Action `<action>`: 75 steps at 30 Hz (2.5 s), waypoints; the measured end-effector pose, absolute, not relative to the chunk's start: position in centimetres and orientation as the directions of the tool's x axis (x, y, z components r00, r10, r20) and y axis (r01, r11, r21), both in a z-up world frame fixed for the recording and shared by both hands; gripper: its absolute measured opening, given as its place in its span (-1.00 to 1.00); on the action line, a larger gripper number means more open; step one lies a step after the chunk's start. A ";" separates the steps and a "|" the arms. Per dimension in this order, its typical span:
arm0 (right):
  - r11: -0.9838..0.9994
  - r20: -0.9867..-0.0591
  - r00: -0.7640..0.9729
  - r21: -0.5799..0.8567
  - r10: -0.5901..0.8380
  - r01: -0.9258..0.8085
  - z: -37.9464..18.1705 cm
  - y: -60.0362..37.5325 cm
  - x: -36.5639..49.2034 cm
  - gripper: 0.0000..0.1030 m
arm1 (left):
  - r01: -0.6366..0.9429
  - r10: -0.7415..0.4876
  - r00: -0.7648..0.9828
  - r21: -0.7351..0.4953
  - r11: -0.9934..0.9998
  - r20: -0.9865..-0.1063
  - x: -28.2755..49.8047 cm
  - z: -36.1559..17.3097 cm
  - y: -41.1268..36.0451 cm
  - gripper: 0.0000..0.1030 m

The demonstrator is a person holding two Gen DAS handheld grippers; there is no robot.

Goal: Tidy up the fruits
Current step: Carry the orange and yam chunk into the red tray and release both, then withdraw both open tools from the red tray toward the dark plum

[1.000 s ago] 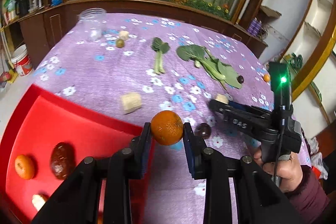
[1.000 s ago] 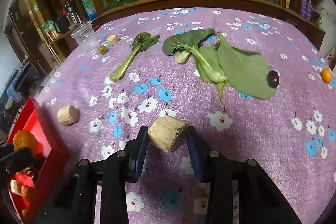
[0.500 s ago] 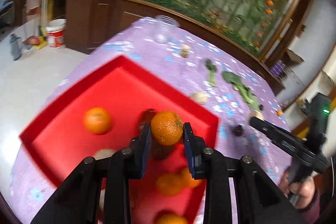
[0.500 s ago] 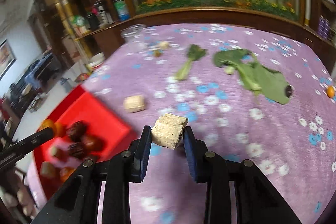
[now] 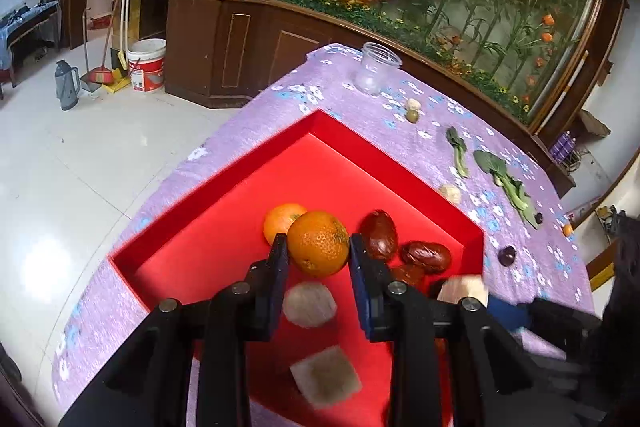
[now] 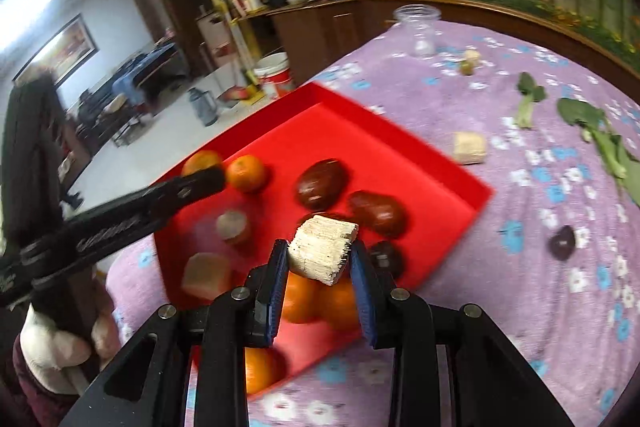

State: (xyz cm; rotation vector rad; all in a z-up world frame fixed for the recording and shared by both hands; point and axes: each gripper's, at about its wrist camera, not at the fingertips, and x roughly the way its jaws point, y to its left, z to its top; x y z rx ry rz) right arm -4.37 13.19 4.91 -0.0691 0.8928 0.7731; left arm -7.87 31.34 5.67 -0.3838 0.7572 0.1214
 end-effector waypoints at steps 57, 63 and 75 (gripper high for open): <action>0.876 -0.642 0.597 0.312 0.480 -0.368 5.7 -0.4 -11.1 0.31 | -0.176 0.203 0.775 0.104 0.979 -0.598 -13.9 10.4 16.4 0.65; 0.876 -0.645 0.595 0.309 0.479 -0.371 5.6 -0.2 -11.2 0.31 | -0.172 0.199 0.772 0.103 0.980 -0.604 -13.9 10.1 16.3 0.65; 0.878 -0.657 0.586 0.308 0.474 -0.366 5.1 0.0 -11.3 0.31 | -0.162 0.187 0.765 0.096 0.982 -0.616 -13.9 9.3 16.3 0.65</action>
